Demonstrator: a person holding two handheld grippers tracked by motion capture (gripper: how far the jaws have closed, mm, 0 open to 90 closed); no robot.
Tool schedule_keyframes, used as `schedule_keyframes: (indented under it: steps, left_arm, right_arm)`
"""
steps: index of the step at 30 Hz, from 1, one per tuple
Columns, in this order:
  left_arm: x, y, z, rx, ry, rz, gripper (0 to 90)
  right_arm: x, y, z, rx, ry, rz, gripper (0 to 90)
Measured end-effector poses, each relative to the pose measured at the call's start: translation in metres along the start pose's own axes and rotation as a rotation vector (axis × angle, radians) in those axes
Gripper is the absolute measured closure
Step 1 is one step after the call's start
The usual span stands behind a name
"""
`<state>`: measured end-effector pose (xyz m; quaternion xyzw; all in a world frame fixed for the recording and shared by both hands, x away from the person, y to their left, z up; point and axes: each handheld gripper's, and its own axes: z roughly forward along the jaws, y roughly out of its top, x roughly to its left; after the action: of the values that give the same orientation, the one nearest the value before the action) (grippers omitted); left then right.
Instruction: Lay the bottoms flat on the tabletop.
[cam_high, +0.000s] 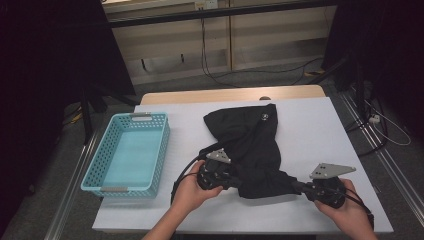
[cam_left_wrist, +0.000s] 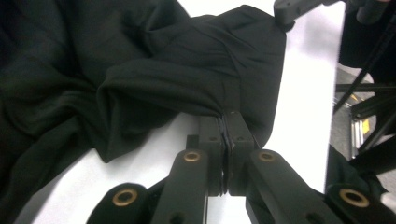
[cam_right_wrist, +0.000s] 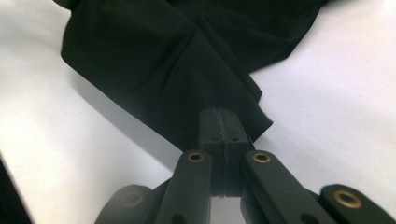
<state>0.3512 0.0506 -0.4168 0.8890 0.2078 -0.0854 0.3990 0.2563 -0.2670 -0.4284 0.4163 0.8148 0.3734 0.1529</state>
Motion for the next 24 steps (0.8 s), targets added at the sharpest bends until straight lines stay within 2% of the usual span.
schedule_keyframes:
  steps: [5,7,10,12,13,14,15,16,18,20,21,24]
  left_arm:
    - [-0.01,0.004,-0.01,-0.013,-0.025,0.022,88.2]
    - [-0.016,0.005,-0.013,-0.001,-0.037,0.038,88.1]
    - [-0.021,0.005,-0.015,-0.003,-0.052,0.063,87.7]
    - [-0.021,0.006,-0.018,-0.018,-0.066,0.057,86.3]
    - [-0.02,0.006,-0.019,-0.028,-0.05,0.062,83.8]
    - [-0.018,0.006,-0.019,-0.037,-0.023,0.064,75.9]
    - [-0.013,0.005,-0.018,-0.066,0.027,0.075,63.7]
    - [-0.01,0.005,-0.017,-0.074,0.046,0.081,49.8]
    - [-0.001,0.003,-0.015,-0.084,0.042,0.054,45.6]
    - [0.007,0.0,-0.009,-0.075,0.083,0.056,37.2]
    - [0.011,-0.001,-0.007,-0.067,0.094,0.059,35.8]
    - [0.02,-0.004,-0.002,-0.059,0.126,0.053,30.1]
  right_arm:
    - [0.003,0.005,-0.016,-0.018,0.005,-0.006,90.0]
    - [0.008,0.005,-0.023,-0.014,0.014,-0.02,90.0]
    - [0.017,-0.001,-0.032,0.009,0.046,-0.034,90.0]
    - [0.024,-0.007,-0.037,0.031,0.058,-0.048,89.5]
    - [0.026,-0.009,-0.039,0.032,0.06,-0.058,85.3]
    - [0.028,-0.01,-0.04,0.049,0.061,-0.068,75.5]
    - [0.029,-0.009,-0.041,0.048,0.044,-0.075,71.6]
    - [0.029,-0.005,-0.04,0.044,0.021,-0.08,71.4]
    - [0.027,0.003,-0.036,0.05,0.015,-0.091,67.2]
    - [0.022,0.012,-0.025,0.052,-0.013,-0.084,60.9]
    - [0.018,0.016,-0.017,0.051,-0.023,-0.078,60.6]
    - [0.001,0.024,0.009,0.063,-0.057,-0.024,59.3]
